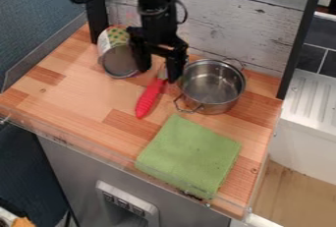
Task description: Move the red fork in the middle of the table
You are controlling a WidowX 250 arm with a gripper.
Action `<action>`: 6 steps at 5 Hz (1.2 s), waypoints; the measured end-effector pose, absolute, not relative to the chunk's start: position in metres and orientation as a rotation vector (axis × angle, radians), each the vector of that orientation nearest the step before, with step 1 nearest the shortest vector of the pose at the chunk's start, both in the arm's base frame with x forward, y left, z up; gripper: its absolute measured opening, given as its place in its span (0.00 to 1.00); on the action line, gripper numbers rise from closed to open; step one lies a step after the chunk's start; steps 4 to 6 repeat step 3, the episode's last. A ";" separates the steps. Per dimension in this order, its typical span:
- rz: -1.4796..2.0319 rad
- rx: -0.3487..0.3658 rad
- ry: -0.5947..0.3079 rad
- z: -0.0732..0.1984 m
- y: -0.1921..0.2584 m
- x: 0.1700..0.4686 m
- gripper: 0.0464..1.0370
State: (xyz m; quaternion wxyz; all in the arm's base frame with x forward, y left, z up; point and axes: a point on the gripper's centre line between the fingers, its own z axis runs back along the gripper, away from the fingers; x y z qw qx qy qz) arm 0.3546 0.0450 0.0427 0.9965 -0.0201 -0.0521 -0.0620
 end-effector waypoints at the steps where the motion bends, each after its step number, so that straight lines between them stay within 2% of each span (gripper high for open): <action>1: -0.125 -0.009 -0.129 0.066 0.040 0.353 0.96; 2: -0.098 -0.006 -0.127 0.083 0.037 0.340 0.96; 6: -0.097 -0.017 -0.107 0.083 0.028 0.334 0.96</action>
